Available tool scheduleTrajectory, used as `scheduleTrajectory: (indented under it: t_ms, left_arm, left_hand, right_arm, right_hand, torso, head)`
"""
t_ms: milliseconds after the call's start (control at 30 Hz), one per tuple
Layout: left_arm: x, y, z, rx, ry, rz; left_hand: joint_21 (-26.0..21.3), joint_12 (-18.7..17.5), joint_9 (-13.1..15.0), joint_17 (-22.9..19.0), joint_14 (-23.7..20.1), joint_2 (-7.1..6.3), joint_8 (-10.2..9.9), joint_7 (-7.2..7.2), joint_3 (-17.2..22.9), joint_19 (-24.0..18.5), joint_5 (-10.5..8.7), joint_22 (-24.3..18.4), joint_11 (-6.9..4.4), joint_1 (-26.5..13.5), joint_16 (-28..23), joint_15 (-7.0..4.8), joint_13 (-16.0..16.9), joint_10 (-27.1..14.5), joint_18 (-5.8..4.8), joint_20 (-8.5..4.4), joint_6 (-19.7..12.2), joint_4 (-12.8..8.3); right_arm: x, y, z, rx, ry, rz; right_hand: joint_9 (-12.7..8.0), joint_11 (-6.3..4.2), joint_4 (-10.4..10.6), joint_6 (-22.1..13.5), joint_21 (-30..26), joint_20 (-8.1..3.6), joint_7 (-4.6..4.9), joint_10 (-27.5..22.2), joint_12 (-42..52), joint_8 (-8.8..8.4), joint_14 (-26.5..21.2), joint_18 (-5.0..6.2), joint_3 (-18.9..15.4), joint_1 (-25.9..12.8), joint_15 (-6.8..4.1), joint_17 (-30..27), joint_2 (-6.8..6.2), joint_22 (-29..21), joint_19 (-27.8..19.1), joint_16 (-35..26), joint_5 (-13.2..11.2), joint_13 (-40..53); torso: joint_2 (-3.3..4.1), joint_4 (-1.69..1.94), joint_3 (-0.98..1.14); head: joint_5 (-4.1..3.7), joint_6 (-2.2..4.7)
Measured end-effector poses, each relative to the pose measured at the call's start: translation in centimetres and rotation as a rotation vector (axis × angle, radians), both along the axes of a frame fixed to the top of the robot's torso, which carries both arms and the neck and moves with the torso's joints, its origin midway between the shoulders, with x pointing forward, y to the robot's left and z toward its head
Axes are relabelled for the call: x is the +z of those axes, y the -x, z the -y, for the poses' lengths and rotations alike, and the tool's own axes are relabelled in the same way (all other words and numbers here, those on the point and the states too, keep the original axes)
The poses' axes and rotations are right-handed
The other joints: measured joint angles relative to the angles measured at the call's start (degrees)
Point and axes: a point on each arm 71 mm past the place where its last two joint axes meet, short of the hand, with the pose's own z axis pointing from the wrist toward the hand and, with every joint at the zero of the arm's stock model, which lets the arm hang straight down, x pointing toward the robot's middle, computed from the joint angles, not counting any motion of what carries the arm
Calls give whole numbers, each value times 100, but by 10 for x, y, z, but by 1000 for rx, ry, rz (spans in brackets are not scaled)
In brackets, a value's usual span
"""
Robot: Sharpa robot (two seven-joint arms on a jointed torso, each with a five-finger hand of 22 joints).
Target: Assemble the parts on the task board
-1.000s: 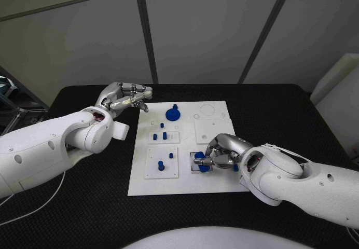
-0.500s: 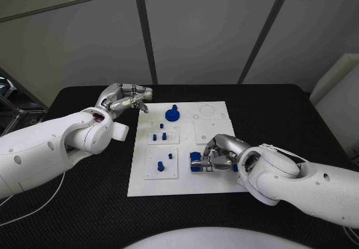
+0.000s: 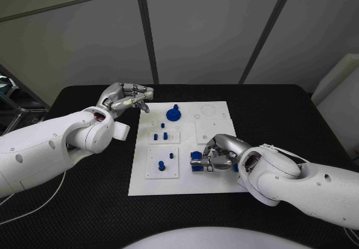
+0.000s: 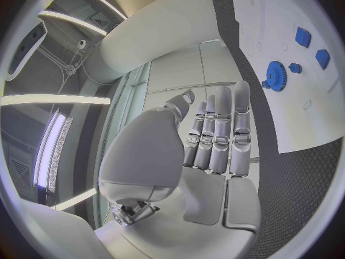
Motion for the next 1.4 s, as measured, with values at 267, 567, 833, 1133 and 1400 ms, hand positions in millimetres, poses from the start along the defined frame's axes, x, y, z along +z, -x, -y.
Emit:
scheduleTrajectory:
  t_ms: [267,567,833,1133,1400]
  left_arm:
    - [0,0,-1,1,-1,-1]
    - [0,0,-1,1,-1,-1]
    - [0,0,-1,0,-1,-1]
    - [0,0,-1,0,-1,-2]
    - [0,0,-3,2,-2,-2]
  left_hand:
    - [0,0,0,0,0,0,0,0,0,0,0,0,0,0,0,0,0,0,0,0,0,0]
    - [0,0,0,1,-12,0,0,0,0,0,0,1,0,0,0,12,1,0,0,0,0,0]
    - [0,0,0,1,-21,0,0,0,0,0,0,1,0,0,0,21,1,0,0,0,0,0]
    - [0,0,0,1,-21,0,0,-1,0,0,0,1,0,0,0,21,1,0,1,0,0,0]
    - [0,0,0,2,-21,0,0,-1,0,0,0,2,0,0,0,21,1,0,1,0,0,0]
  right_arm:
    - [1,1,2,16,6,11]
    - [2,1,2,29,27,31]
    - [3,1,4,34,40,51]
    - [10,6,28,-9,22,81]
    - [15,10,73,-82,57,83]
  right_hand:
    - [70,-15,-220,0,0,0,0,50,29,34,21,1,164,1011,-20,0,279,0,0,0,255,96]
    - [109,-14,-452,21,0,-22,-21,89,52,69,-1,1,254,1510,-41,0,421,-1,-22,0,233,155]
    - [109,-14,-476,21,0,-22,-21,89,52,69,-1,1,230,1549,-41,0,414,4,-22,0,232,155]
    - [43,51,-320,-156,-32,-22,51,25,-134,-88,-1,2,110,1470,-40,0,491,-9,-22,-53,497,-25]
    - [-107,101,-273,-218,-62,-6,112,-26,-217,-403,0,1,62,1516,3,0,537,-55,-8,-76,670,-97]
  torso:
    - [0,0,1]
    - [-4,1,2]
    - [-4,1,2]
    - [-3,-1,9]
    - [-7,-14,5]
  head:
    - [13,-24]
    - [14,-38]
    - [3,-40]
    - [-18,-36]
    - [-75,-36]
